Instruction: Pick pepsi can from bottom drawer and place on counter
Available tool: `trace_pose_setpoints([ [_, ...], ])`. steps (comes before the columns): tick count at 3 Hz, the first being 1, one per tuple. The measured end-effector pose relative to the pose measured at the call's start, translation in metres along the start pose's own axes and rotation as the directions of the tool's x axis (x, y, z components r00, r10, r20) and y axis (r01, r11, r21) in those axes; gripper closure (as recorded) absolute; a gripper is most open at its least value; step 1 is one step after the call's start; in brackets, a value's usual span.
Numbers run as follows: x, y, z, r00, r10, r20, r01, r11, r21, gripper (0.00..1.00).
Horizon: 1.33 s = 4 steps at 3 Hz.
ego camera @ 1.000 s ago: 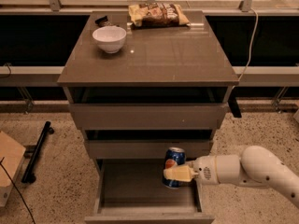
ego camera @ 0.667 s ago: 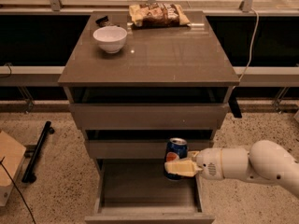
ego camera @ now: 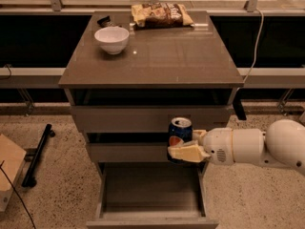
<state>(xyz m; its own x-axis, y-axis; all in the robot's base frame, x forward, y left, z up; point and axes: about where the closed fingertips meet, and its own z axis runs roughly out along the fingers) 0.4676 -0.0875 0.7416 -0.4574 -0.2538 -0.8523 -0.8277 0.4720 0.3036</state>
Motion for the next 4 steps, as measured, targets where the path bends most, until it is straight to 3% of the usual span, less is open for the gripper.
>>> trace_pose_setpoints([
  [2,-0.006,-0.001,-0.001,1.0,-0.016,0.005,0.016,0.9999,0.001,1.0],
  [3,-0.036,-0.003,0.0,0.994,-0.106,0.01,0.106,0.9943,0.007,1.0],
  [4,-0.076,-0.004,-0.001,0.975,-0.219,0.024,0.219,0.9757,0.012,1.0],
])
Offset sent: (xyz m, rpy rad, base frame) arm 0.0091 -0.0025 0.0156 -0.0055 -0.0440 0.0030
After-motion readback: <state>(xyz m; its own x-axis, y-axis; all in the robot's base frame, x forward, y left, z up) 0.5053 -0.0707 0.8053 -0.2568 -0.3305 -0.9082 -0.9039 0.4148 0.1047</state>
